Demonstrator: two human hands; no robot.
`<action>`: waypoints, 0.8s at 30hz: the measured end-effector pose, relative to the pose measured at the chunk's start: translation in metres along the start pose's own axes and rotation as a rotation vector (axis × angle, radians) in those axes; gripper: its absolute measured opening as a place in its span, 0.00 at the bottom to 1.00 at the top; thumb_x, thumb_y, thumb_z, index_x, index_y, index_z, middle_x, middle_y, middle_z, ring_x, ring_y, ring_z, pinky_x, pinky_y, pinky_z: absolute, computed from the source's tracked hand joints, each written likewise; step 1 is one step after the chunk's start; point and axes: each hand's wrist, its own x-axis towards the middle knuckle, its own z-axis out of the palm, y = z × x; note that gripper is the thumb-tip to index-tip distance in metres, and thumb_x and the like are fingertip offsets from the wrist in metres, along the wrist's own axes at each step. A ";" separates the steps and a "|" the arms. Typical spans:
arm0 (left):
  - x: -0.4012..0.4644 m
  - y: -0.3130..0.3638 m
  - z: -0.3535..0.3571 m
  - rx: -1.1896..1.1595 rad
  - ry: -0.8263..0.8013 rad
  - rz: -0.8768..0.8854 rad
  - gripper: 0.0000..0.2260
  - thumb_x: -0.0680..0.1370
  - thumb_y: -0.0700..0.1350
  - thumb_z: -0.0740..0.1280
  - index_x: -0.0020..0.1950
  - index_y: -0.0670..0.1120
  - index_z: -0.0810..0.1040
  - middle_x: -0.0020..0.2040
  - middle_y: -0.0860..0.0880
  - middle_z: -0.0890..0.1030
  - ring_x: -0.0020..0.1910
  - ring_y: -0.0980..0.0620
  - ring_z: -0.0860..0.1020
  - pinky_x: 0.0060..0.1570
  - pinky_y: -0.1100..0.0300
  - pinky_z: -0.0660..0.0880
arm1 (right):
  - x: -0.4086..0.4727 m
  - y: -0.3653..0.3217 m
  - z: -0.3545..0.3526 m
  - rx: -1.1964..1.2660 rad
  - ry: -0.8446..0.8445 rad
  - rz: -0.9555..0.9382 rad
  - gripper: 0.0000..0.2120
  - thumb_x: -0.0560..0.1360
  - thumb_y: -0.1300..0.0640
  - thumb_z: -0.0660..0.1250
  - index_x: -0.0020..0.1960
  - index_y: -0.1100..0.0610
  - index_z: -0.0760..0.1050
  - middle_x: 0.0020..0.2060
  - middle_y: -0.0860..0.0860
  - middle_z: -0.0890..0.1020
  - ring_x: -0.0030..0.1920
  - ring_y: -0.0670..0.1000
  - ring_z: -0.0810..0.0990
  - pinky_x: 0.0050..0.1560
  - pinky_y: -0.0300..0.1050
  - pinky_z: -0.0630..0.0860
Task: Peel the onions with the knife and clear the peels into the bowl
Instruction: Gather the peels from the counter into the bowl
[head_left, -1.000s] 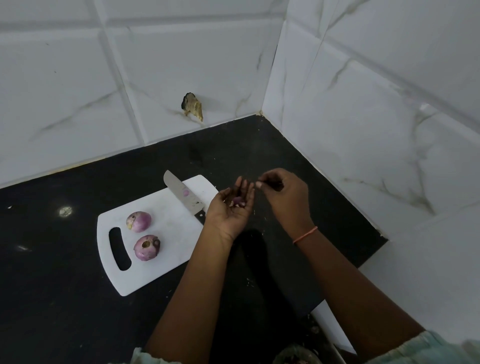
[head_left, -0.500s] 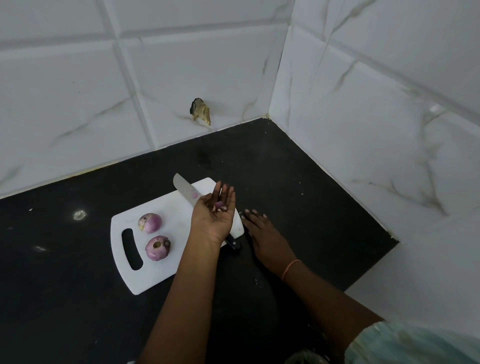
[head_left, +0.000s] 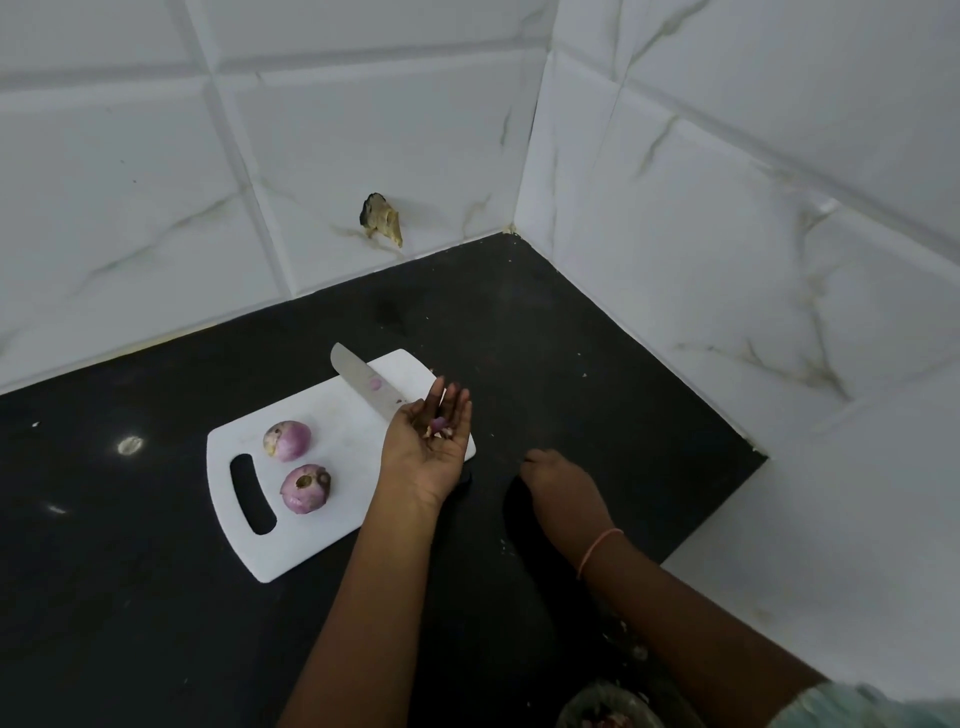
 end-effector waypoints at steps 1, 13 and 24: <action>-0.001 -0.003 -0.002 0.013 0.005 -0.002 0.15 0.82 0.41 0.57 0.51 0.35 0.82 0.47 0.37 0.84 0.54 0.41 0.81 0.60 0.49 0.78 | 0.003 0.000 -0.003 0.005 0.017 -0.009 0.09 0.79 0.62 0.59 0.55 0.59 0.76 0.55 0.55 0.76 0.55 0.54 0.76 0.53 0.47 0.74; -0.018 -0.014 -0.029 0.029 0.041 -0.002 0.15 0.83 0.41 0.57 0.53 0.34 0.81 0.42 0.37 0.85 0.51 0.42 0.82 0.62 0.49 0.77 | 0.014 -0.006 -0.007 -0.049 0.045 -0.023 0.08 0.80 0.62 0.59 0.54 0.61 0.76 0.54 0.56 0.76 0.54 0.56 0.76 0.53 0.51 0.77; -0.030 -0.032 -0.046 0.128 0.067 0.021 0.15 0.82 0.40 0.58 0.54 0.33 0.81 0.43 0.37 0.84 0.52 0.41 0.81 0.59 0.49 0.77 | -0.005 0.004 0.017 0.123 0.112 0.013 0.14 0.77 0.65 0.59 0.61 0.60 0.70 0.58 0.57 0.73 0.56 0.56 0.69 0.56 0.47 0.70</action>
